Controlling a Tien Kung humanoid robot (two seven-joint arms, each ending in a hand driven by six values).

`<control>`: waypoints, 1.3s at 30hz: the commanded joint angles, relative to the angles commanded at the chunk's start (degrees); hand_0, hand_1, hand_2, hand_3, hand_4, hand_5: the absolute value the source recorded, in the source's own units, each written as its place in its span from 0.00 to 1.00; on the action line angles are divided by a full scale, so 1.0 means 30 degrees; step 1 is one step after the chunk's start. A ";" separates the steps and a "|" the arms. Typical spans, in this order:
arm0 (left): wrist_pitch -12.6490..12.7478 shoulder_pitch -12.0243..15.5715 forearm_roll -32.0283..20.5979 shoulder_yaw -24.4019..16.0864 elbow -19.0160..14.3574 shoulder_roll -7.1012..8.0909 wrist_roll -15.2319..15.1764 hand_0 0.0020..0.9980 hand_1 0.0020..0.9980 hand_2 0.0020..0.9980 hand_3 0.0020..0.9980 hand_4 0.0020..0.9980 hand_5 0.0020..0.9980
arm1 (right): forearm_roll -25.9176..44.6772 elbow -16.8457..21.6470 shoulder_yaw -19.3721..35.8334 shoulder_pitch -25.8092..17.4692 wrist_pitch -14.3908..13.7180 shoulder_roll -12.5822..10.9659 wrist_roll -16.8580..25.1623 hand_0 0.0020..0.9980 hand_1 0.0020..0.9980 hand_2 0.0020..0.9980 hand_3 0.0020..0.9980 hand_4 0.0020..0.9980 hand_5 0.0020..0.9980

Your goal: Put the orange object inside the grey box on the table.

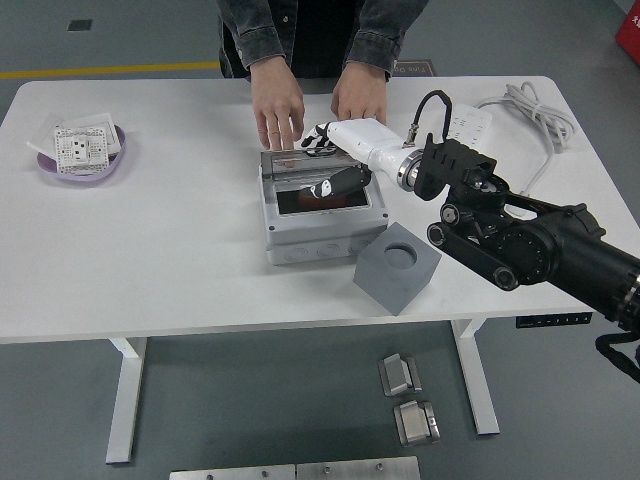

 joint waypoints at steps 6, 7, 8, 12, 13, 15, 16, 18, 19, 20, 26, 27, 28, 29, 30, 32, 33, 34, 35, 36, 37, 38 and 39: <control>-0.0004 0.0025 0.0034 -0.0086 -0.0012 -0.0036 -0.0009 0.72 0.71 0.57 0.78 0.77 0.34 | -0.0617 0.1178 0.0636 -0.0867 0.0023 -0.0489 -0.0148 0.78 0.70 0.73 0.80 0.94 0.52; -0.0005 0.0031 0.0037 -0.0091 -0.0012 -0.0041 -0.0008 0.72 0.71 0.57 0.78 0.77 0.34 | -0.0674 0.1311 0.0679 -0.0993 0.0021 -0.0545 -0.0160 0.78 0.70 0.73 0.80 0.94 0.52; -0.0005 0.0040 0.0040 -0.0100 -0.0011 -0.0047 -0.0009 0.72 0.71 0.57 0.78 0.77 0.34 | -0.0732 0.1442 0.0716 -0.1132 0.0010 -0.0599 -0.0177 0.78 0.70 0.73 0.80 0.94 0.52; -0.0005 0.0077 0.0041 -0.0114 -0.0005 -0.0071 -0.0008 0.72 0.71 0.57 0.78 0.77 0.34 | -0.0941 0.1811 0.0867 -0.1631 -0.0057 -0.0719 -0.0302 0.78 0.70 0.73 0.80 0.94 0.52; -0.0004 0.0091 0.0035 -0.0120 -0.0002 -0.0079 -0.0008 0.72 0.71 0.57 0.78 0.77 0.34 | -0.1014 0.1926 0.0949 -0.1783 -0.0069 -0.0739 -0.0342 0.78 0.70 0.73 0.80 0.94 0.52; -0.0004 0.0118 0.0020 -0.0111 0.0007 -0.0097 -0.0005 0.72 0.71 0.57 0.78 0.77 0.34 | -0.1212 0.2200 0.1175 -0.2096 -0.0076 -0.0768 -0.0423 0.78 0.70 0.73 0.80 0.94 0.52; -0.0005 0.0131 0.0003 -0.0100 0.0014 -0.0108 -0.0003 0.72 0.71 0.57 0.78 0.77 0.34 | -0.1309 0.2347 0.1295 -0.2247 -0.0076 -0.0778 -0.0466 0.78 0.70 0.73 0.80 0.94 0.52; -0.0006 0.0146 -0.0019 -0.0080 0.0026 -0.0127 -0.0001 0.72 0.71 0.57 0.78 0.77 0.34 | -0.1509 0.2623 0.1546 -0.2525 -0.0062 -0.0793 -0.0552 0.78 0.70 0.73 0.80 0.94 0.52; -0.0006 0.0152 -0.0024 -0.0078 0.0027 -0.0133 -0.0001 0.72 0.71 0.57 0.78 0.77 0.34 | -0.1586 0.2740 0.1674 -0.2653 -0.0050 -0.0796 -0.0593 0.78 0.70 0.73 0.80 0.94 0.52; -0.0005 0.0153 -0.0025 -0.0074 0.0030 -0.0137 0.0000 0.72 0.71 0.57 0.78 0.77 0.34 | -0.1647 0.2825 0.1791 -0.2763 -0.0043 -0.0797 -0.0626 0.78 0.70 0.73 0.80 0.94 0.52; -0.0001 0.0126 0.0013 -0.0070 0.0030 -0.0126 -0.0004 0.72 0.71 0.57 0.78 0.78 0.34 | -0.1878 0.3133 0.2682 -0.3411 -0.0081 -0.0901 -0.0716 0.78 0.70 0.73 0.80 0.94 0.53; 0.0000 0.0121 0.0019 -0.0067 0.0029 -0.0121 -0.0004 0.72 0.71 0.57 0.78 0.78 0.34 | -0.1910 0.3201 0.2915 -0.3572 -0.0112 -0.0961 -0.0711 0.78 0.70 0.73 0.80 0.94 0.53; 0.0000 0.0117 0.0021 -0.0060 0.0030 -0.0114 -0.0003 0.72 0.71 0.57 0.78 0.78 0.34 | -0.1947 0.3279 0.3180 -0.3761 -0.0151 -0.1025 -0.0702 0.78 0.70 0.73 0.80 0.94 0.53; 0.0000 0.0112 0.0019 -0.0039 0.0035 -0.0105 -0.0001 0.72 0.71 0.57 0.78 0.78 0.34 | -0.1984 0.3388 0.3524 -0.4022 -0.0212 -0.1105 -0.0682 0.78 0.70 0.73 0.80 0.94 0.53; 0.0001 0.0107 0.0016 -0.0023 0.0040 -0.0096 0.0000 0.72 0.71 0.57 0.78 0.78 0.34 | -0.2038 0.3567 0.3963 -0.4406 -0.0316 -0.1227 -0.0647 0.78 0.70 0.73 0.80 0.94 0.53; 0.0002 0.0106 0.0020 -0.0015 0.0041 -0.0087 0.0002 0.72 0.71 0.57 0.78 0.78 0.34 | -0.2086 0.3913 0.4684 -0.5086 -0.0475 -0.1430 -0.0583 0.78 0.70 0.73 0.80 0.94 0.53; 0.0001 0.0109 0.0030 -0.0015 0.0043 -0.0086 0.0005 0.72 0.71 0.57 0.78 0.78 0.34 | -0.2091 0.4157 0.5138 -0.5518 -0.0580 -0.1556 -0.0530 0.78 0.70 0.73 0.80 0.94 0.53; 0.0002 0.0115 0.0038 -0.0025 0.0044 -0.0087 0.0005 0.72 0.71 0.57 0.78 0.78 0.34 | -0.2088 0.4394 0.5540 -0.5904 -0.0667 -0.1670 -0.0478 0.77 0.69 0.73 0.80 0.94 0.53; 0.0001 0.0125 0.0055 -0.0043 0.0044 -0.0089 0.0007 0.72 0.71 0.57 0.78 0.78 0.34 | -0.2104 0.4787 0.6080 -0.6433 -0.0772 -0.1831 -0.0399 0.77 0.69 0.73 0.80 0.94 0.53; 0.0002 0.0134 0.0070 -0.0059 0.0046 -0.0091 0.0008 0.72 0.71 0.57 0.78 0.78 0.34 | -0.2098 0.5098 0.6522 -0.6873 -0.0865 -0.1951 -0.0315 0.77 0.69 0.73 0.80 0.94 0.53; 0.0003 0.0144 0.0085 -0.0081 0.0050 -0.0093 0.0008 0.72 0.71 0.57 0.78 0.78 0.34 | -0.2018 0.5484 0.7051 -0.7412 -0.0985 -0.2094 -0.0183 0.77 0.69 0.73 0.80 0.94 0.53; 0.0002 0.0158 0.0096 -0.0099 0.0051 -0.0092 0.0010 0.72 0.71 0.57 0.78 0.78 0.34 | -0.1832 0.5871 0.7585 -0.7972 -0.1118 -0.2229 -0.0011 0.77 0.69 0.73 0.80 0.94 0.53; 0.0002 0.0173 0.0105 -0.0114 0.0053 -0.0090 0.0011 0.72 0.71 0.57 0.78 0.78 0.34 | -0.1563 0.6211 0.8052 -0.8476 -0.1283 -0.2347 0.0208 0.77 0.69 0.73 0.80 0.94 0.53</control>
